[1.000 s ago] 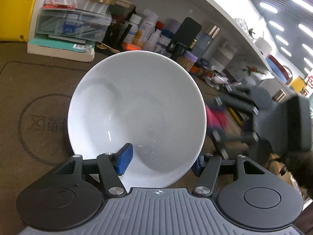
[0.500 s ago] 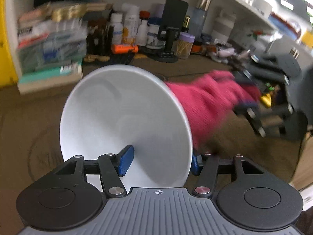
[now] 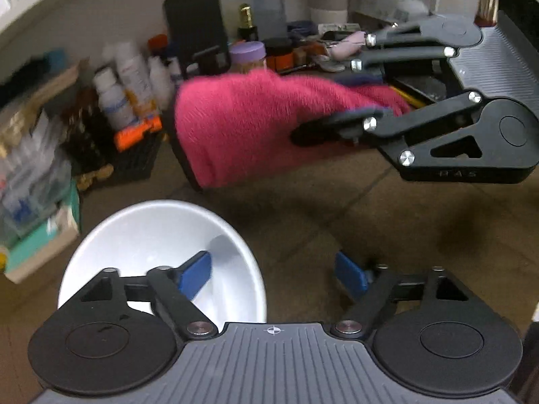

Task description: Clean bowl

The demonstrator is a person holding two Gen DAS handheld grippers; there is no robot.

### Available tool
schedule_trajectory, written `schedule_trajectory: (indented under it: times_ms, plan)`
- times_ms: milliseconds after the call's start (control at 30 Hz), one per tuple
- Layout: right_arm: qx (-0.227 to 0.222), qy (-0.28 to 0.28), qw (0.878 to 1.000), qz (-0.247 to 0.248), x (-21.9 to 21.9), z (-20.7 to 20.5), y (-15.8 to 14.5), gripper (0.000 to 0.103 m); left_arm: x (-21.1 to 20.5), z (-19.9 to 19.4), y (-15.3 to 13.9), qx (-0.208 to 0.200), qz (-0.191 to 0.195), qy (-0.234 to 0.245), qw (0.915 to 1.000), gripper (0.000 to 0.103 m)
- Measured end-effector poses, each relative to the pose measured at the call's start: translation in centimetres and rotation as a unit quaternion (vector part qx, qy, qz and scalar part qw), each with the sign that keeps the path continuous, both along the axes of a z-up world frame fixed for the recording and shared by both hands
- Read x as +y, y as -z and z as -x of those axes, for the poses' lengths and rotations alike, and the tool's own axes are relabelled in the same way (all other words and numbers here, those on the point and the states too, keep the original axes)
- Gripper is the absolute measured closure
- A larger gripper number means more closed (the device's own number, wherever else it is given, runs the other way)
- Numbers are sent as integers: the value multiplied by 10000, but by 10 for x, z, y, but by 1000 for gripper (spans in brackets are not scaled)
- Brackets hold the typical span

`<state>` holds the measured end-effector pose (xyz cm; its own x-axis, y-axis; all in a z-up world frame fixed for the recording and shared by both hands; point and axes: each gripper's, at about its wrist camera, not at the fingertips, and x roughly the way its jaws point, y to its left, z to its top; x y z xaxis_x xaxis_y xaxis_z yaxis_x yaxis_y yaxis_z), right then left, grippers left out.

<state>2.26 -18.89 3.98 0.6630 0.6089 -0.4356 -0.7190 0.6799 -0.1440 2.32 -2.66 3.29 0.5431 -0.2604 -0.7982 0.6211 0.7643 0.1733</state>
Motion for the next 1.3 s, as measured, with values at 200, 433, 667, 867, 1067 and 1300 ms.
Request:
schedule_trajectory:
  times_ms: [200,433,667,867,1067,1300]
  plan:
    - [885,570,9943,-185,2,-6,35,77,-10,21,-13,-514,-236,-101,9983,13]
    - [1042,677,9921,-181,7,-10,37,73,-10,50,-52,-1173,-372,-157,9923,5]
    - [967,761,9923,-135,5,0,36,73,60,61,-97,-1733,-602,-1069,9772,0]
    - [964,786,9921,-143,5,1,36,72,132,28,-73,-1677,-699,-2318,9556,0]
    - [986,778,9920,-154,5,0,37,70,182,-11,-36,-1521,-126,-3680,9172,0]
    - [969,792,9919,-193,4,1,36,70,144,-20,-2,-1133,-365,-3260,9378,7]
